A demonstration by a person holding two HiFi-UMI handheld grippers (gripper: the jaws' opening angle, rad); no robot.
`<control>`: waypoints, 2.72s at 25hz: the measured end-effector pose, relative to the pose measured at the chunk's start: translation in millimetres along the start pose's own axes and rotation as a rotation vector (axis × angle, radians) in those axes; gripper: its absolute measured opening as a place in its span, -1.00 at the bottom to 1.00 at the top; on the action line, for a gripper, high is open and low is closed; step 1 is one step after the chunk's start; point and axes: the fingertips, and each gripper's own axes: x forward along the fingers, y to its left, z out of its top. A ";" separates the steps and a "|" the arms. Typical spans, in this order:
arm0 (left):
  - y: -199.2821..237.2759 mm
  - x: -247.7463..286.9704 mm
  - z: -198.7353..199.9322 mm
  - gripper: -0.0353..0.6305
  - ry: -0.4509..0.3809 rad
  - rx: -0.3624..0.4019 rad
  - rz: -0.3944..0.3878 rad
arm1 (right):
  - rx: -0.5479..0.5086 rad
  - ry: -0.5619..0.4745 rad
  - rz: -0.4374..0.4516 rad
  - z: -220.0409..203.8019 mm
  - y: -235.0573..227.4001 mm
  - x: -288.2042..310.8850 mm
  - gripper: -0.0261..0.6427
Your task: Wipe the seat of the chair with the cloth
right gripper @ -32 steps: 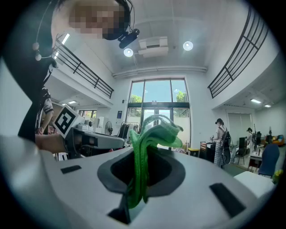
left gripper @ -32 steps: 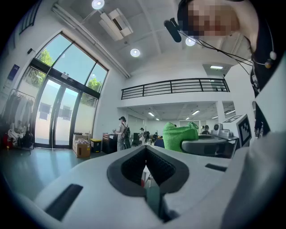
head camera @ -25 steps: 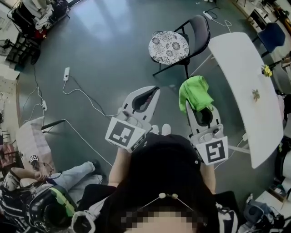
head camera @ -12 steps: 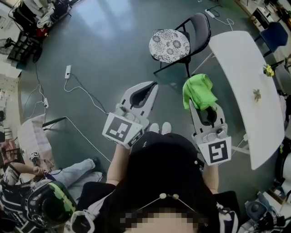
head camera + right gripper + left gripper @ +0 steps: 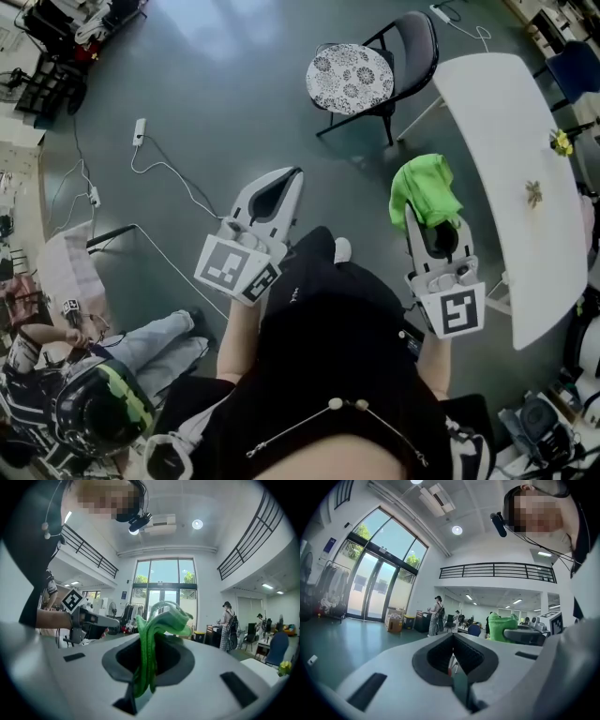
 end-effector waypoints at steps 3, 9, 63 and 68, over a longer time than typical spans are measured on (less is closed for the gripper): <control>7.0 1.9 -6.1 -0.88 0.009 -0.026 0.014 | 0.009 0.012 -0.017 -6.5 -5.7 2.2 -0.75; 35.4 28.2 -6.6 -0.88 0.004 -0.046 0.000 | -0.041 0.044 -0.043 -11.6 -19.7 26.9 -0.75; 416.0 424.7 -138.4 -0.88 0.162 -0.169 -0.124 | -0.700 0.789 0.394 -463.0 -273.8 644.0 -0.75; 434.6 438.9 -180.0 -0.88 0.181 -0.185 -0.123 | -0.702 0.851 0.356 -527.7 -285.1 663.3 -0.75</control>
